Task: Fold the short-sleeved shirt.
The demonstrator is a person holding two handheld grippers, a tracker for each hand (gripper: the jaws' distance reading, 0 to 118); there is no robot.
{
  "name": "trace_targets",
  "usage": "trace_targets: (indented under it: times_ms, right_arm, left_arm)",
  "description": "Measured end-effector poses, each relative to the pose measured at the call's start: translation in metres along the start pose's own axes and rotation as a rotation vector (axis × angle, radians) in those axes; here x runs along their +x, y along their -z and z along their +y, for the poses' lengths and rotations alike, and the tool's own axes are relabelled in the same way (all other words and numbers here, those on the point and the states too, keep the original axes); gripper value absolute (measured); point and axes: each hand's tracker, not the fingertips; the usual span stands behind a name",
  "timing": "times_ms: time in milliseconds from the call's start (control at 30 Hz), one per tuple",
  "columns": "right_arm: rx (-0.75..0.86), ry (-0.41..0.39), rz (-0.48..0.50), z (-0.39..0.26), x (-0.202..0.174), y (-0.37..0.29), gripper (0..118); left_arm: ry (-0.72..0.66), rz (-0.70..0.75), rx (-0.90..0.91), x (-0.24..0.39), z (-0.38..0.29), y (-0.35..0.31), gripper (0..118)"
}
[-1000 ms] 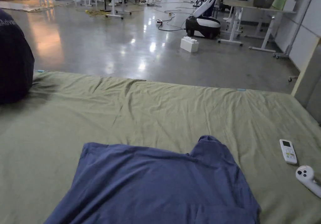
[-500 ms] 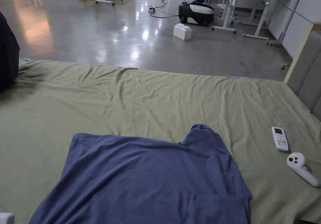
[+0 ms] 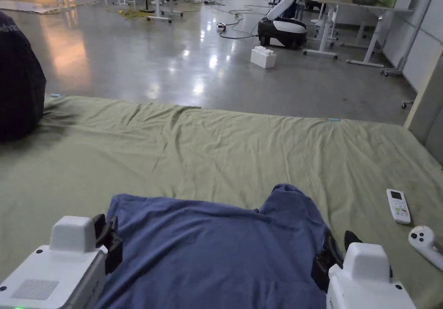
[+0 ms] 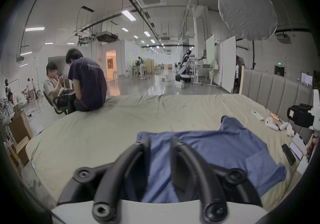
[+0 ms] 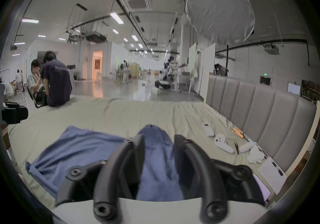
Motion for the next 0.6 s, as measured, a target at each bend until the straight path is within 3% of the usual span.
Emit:
trace_targets:
  times_ms: [67,133,200,367,600]
  right_arm:
    - [0.044,-0.030,0.019,0.007,-0.005,0.000,22]
    - [0.031,0.001,0.024,0.007,-0.009,0.001,7]
    - [0.049,0.003,0.014,0.007,-0.011,0.000,2]
    - [0.025,0.039,0.017,0.002,-0.009,0.005,0]
    - [-0.017,0.006,0.023,-0.008,-0.013,0.026,0]
  left_arm:
    - [-0.020,-0.021,0.017,0.010,0.007,-0.003,10]
    - [-0.040,-0.031,0.024,0.018,0.011,-0.006,5]
    - [-0.038,-0.040,0.030,0.024,0.016,-0.009,1]
    - [0.057,-0.050,0.047,0.034,0.019,-0.009,1]
    - [0.010,-0.073,-0.114,0.014,0.002,0.038,1]
